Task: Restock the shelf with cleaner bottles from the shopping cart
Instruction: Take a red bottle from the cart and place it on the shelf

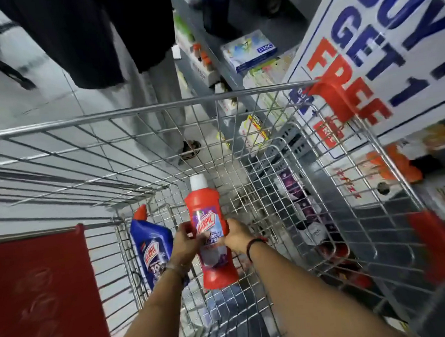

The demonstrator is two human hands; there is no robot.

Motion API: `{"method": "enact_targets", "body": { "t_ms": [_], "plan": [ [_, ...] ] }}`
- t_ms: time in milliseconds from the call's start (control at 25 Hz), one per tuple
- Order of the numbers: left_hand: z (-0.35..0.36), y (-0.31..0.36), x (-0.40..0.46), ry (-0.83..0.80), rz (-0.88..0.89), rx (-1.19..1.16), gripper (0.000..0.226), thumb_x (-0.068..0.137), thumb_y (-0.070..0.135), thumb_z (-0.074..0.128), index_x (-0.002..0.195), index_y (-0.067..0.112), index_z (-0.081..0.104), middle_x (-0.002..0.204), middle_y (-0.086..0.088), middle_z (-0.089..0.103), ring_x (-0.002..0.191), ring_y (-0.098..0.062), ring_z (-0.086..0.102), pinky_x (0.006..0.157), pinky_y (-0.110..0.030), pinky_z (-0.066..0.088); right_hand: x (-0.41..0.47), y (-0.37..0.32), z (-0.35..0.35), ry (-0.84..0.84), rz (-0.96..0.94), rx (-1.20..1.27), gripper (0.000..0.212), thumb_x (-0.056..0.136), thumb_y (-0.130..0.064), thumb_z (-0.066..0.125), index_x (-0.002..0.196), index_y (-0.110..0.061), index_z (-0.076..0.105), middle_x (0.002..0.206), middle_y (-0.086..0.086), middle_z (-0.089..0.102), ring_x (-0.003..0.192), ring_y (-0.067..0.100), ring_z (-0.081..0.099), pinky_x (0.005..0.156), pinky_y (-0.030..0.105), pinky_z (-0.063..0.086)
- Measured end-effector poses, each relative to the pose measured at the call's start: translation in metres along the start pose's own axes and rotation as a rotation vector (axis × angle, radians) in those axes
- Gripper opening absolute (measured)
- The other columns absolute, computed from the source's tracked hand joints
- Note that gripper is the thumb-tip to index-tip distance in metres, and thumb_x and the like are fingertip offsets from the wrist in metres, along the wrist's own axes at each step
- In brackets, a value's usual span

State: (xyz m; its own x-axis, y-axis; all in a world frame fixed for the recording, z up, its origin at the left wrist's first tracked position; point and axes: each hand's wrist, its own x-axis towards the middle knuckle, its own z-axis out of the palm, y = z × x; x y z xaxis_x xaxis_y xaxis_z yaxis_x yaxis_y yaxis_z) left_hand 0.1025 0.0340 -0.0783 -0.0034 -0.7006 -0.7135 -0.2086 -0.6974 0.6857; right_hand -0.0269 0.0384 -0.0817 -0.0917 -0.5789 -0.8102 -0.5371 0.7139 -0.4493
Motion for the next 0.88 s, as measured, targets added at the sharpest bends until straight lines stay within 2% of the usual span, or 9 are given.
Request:
{"method": "enact_targets", "body": {
  "t_ms": [160,360,400,480,560,640,760,800,880],
  "plan": [
    [0.012,0.047,-0.033,-0.119,0.219,0.029,0.043,0.064,-0.003,0.072,0.101,0.006,0.051,0.088,-0.010,0.059,0.081,-0.026,0.056,0.063,-0.027,0.053,-0.049,-0.010,-0.056,0.093,-0.130,0.065,0.048,0.072,0.001,0.070,0.115,-0.004,0.051,0.120,0.012,0.061,0.107,0.026,0.058,0.094,0.032,0.046],
    [0.046,0.136,-0.123,-0.252,0.528,0.042,0.044,0.052,0.008,0.074,0.093,0.011,0.058,0.063,0.014,0.072,0.061,0.006,0.063,0.055,-0.010,0.052,-0.169,-0.005,-0.131,0.345,-0.389,0.254,0.044,0.071,0.010,0.066,0.111,-0.001,0.051,0.113,0.025,0.063,0.100,0.033,0.062,0.088,0.043,0.051],
    [0.056,0.153,-0.144,-0.281,0.585,0.030,0.042,0.055,0.001,0.076,0.092,0.011,0.058,0.063,0.012,0.071,0.060,0.008,0.062,0.054,-0.008,0.051,-0.194,-0.002,-0.144,0.400,-0.439,0.294,0.044,0.072,0.012,0.064,0.112,-0.001,0.050,0.110,0.024,0.064,0.094,0.029,0.064,0.083,0.035,0.053],
    [0.080,0.185,-0.190,-0.335,0.711,0.043,0.043,0.061,-0.011,0.073,0.096,0.009,0.057,0.070,0.012,0.069,0.059,0.010,0.062,0.053,-0.006,0.049,-0.249,0.006,-0.173,0.522,-0.525,0.345,0.046,0.074,0.013,0.062,0.113,-0.005,0.048,0.100,0.011,0.064,0.075,-0.004,0.062,0.065,0.006,0.048],
    [0.111,0.215,-0.237,-0.410,0.860,0.076,0.045,0.062,-0.010,0.072,0.098,0.011,0.056,0.077,0.009,0.068,0.061,0.008,0.063,0.057,-0.011,0.051,-0.306,0.023,-0.204,0.675,-0.593,0.387,0.049,0.074,0.013,0.062,0.115,-0.009,0.045,0.099,0.003,0.061,0.064,-0.022,0.054,0.057,-0.003,0.041],
    [0.144,0.243,-0.276,-0.473,0.999,0.099,0.045,0.060,0.000,0.076,0.095,0.023,0.057,0.085,0.006,0.064,0.066,0.008,0.063,0.063,-0.011,0.052,-0.351,0.042,-0.234,0.851,-0.632,0.402,0.048,0.074,0.009,0.065,0.116,-0.003,0.047,0.101,0.008,0.062,0.070,-0.015,0.059,0.061,0.000,0.043],
    [0.203,0.278,-0.327,-0.560,1.182,0.096,0.047,0.064,-0.003,0.073,0.104,0.014,0.056,0.094,-0.001,0.062,0.072,0.015,0.059,0.066,-0.002,0.046,-0.400,0.071,-0.279,1.133,-0.660,0.414,0.045,0.072,0.002,0.069,0.112,-0.007,0.050,0.102,0.007,0.063,0.092,0.024,0.064,0.083,0.033,0.051],
    [0.224,0.287,-0.342,-0.602,1.212,0.100,0.048,0.066,-0.007,0.070,0.109,0.005,0.053,0.097,-0.005,0.060,0.073,0.017,0.058,0.067,-0.001,0.045,-0.410,0.080,-0.294,1.206,-0.661,0.441,0.047,0.072,0.003,0.069,0.113,-0.007,0.049,0.102,0.004,0.061,0.093,0.027,0.062,0.084,0.035,0.051],
    [0.261,0.297,-0.355,-0.679,1.242,0.127,0.052,0.066,-0.001,0.070,0.112,-0.003,0.046,0.102,-0.004,0.057,0.075,0.020,0.056,0.071,0.000,0.044,-0.423,0.094,-0.317,1.296,-0.632,0.509,0.050,0.073,0.010,0.064,0.118,-0.001,0.046,0.104,0.003,0.054,0.092,0.022,0.055,0.078,0.017,0.048]
  ]
}}
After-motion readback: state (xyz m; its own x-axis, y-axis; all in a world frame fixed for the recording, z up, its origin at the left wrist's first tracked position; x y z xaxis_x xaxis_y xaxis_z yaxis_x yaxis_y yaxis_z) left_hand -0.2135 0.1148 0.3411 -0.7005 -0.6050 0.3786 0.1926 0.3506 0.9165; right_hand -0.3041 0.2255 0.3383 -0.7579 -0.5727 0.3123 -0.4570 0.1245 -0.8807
